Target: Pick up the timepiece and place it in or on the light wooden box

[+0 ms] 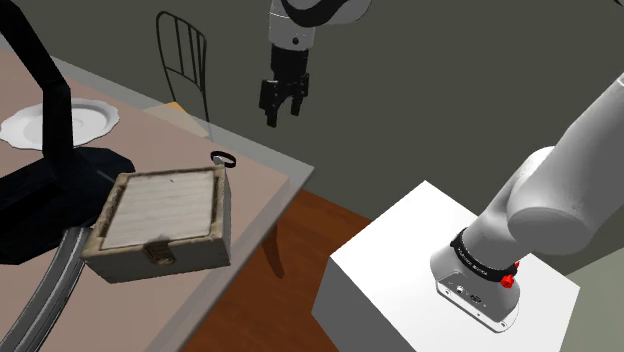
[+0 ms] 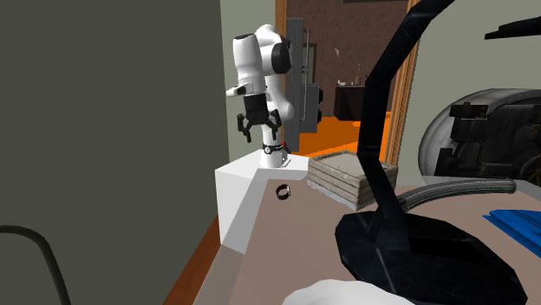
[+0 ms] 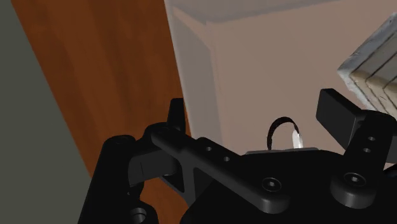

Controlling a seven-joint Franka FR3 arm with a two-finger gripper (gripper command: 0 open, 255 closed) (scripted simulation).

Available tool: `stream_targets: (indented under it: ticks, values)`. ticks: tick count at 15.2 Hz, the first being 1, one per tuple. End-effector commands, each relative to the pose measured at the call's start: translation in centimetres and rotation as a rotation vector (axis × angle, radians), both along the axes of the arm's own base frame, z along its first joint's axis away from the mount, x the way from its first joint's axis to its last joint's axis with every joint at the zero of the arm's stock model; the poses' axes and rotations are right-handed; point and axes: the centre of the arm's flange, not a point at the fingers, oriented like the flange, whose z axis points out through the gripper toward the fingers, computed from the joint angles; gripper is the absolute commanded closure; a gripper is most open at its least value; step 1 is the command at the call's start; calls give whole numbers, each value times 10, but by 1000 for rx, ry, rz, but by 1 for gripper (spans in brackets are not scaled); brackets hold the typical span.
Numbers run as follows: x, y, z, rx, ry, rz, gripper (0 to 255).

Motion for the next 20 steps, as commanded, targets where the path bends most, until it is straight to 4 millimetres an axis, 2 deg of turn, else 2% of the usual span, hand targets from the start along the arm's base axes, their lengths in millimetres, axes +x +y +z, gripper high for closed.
stream_targets:
  ticks: [1, 12, 13, 20]
  values:
    - [14, 16, -11, 10, -3, 15, 0]
    - [83, 125, -66, 61, -12, 97, 0]
    - [83, 125, -66, 61, -12, 97, 0]
    - [80, 133, -105, 61, -12, 97, 0]
